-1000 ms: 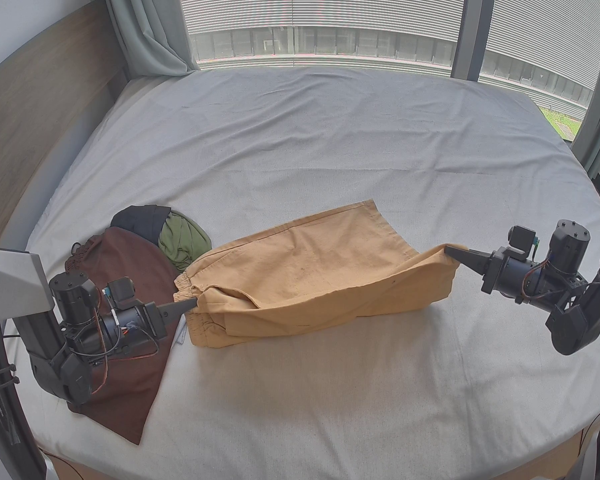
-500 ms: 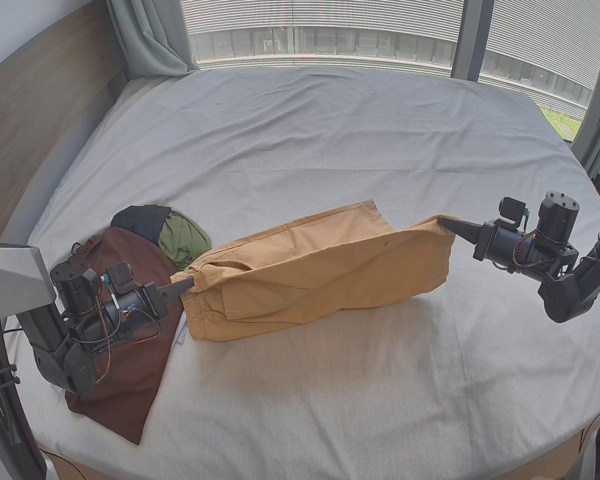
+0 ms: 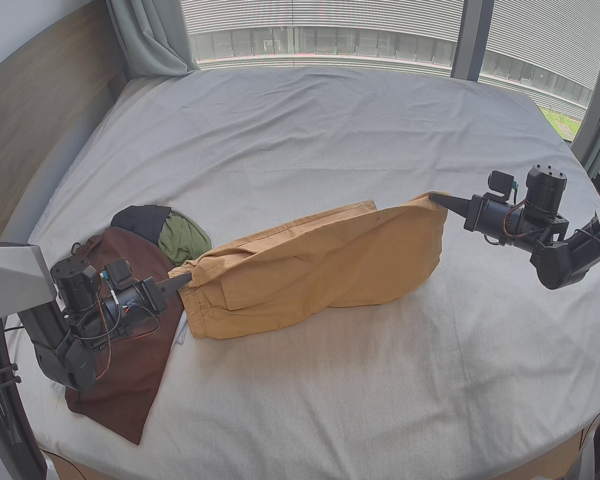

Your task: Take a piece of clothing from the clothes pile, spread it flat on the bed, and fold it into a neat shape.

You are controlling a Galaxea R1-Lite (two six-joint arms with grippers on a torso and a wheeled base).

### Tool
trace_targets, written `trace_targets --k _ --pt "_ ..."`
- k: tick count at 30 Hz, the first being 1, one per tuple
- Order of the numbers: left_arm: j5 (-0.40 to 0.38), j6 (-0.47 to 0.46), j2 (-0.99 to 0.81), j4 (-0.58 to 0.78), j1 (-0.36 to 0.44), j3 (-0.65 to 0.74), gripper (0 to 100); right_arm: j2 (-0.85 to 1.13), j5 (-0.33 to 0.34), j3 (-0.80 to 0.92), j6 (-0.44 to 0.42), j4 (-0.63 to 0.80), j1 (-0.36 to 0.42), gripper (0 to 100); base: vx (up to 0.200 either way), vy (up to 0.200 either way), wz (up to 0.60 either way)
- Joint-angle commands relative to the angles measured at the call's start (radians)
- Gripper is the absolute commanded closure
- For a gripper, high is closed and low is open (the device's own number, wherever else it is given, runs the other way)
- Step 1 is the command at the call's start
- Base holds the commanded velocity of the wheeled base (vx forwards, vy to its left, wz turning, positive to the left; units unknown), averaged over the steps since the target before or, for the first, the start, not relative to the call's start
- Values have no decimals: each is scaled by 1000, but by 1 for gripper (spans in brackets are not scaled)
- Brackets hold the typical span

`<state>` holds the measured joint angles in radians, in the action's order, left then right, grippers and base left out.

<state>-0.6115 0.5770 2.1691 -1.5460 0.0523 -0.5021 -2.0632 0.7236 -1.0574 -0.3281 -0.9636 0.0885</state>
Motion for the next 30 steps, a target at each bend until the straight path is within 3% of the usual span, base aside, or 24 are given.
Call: trace_targets --k 1,17,21,30 --pt "2 21 14 0 -5 -18 100 -52 0 -84 1 46 -1 100 0 0 0" --pt "81 87 75 0 -11 -87 100 -218 -3 -319 0 135 20 100 0 0 0" --pt "87 103 87 1 -11 -95 100 -265 -50 -380 1 166 31 100 0 0 0" --pt "98 106 116 3 -25 -119 100 -368 -70 -512 1 171 43 100 0 0 0"
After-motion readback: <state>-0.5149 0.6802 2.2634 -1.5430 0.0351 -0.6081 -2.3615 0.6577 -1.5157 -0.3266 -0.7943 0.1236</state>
